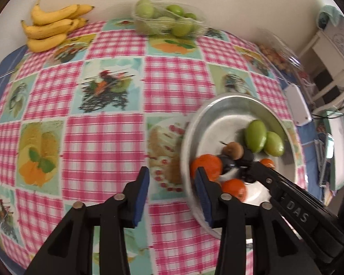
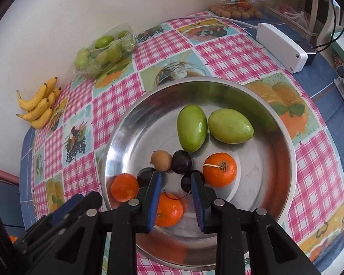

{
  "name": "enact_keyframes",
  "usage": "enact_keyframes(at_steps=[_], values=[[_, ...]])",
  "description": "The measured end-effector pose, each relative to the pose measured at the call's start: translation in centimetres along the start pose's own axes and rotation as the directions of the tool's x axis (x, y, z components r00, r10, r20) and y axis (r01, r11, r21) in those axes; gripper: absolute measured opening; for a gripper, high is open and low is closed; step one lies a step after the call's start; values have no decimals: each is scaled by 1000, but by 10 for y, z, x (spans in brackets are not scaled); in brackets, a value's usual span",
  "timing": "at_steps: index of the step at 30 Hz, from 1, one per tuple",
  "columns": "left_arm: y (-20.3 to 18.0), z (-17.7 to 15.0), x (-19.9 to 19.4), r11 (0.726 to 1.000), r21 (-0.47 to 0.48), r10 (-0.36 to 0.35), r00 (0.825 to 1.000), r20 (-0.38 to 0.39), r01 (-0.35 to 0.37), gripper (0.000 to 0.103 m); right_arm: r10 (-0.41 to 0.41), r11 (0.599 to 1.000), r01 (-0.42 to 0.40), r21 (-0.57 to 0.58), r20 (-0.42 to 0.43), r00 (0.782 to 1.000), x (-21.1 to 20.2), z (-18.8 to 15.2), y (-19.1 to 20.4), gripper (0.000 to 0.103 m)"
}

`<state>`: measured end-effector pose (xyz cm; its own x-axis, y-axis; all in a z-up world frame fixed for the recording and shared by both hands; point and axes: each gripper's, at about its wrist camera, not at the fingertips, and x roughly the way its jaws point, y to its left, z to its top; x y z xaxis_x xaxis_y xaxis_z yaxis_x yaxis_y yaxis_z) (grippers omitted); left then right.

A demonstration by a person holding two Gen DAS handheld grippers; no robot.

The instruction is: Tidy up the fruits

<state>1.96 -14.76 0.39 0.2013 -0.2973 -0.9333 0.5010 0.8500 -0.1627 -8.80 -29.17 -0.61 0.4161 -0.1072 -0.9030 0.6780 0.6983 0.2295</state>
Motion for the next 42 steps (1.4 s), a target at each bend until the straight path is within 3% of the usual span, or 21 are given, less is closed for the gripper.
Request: enact_keyframes(at_steps=[4,7,12,18,22,28,30,34,42], values=[[18,-1,4,995,-48,90,996,-11,-90,65,-30,998,30,-51,-1,1000,2,-4,11,33],[29,-3,7,989,-69,132,991,-16,-132,74,-55,994,55,-90,-4,998,5,-8,18,61],[40,-9,9,983,-76,166,986,-5,-166,86,-92,985,91,-144,-4,996,9,-13,28,68],[50,-13,9,977,-67,204,979,20,-203,94,-111,979,110,-173,1,994,10,-20,33,80],[56,-16,7,974,-68,220,975,20,-218,95,-125,976,125,-176,13,992,10,-23,35,88],[63,-21,-5,974,-83,216,974,62,-211,95,-120,975,121,-185,20,993,7,-27,36,92],[65,-23,-12,973,-94,216,973,79,-209,95,-121,974,124,-187,29,992,5,-27,36,103],[69,-25,-25,973,-111,213,970,115,-201,95,-121,975,126,-184,39,992,0,-28,34,103],[70,-32,-50,958,-134,276,945,178,-255,95,-108,973,116,-199,50,993,-9,-39,32,103]])
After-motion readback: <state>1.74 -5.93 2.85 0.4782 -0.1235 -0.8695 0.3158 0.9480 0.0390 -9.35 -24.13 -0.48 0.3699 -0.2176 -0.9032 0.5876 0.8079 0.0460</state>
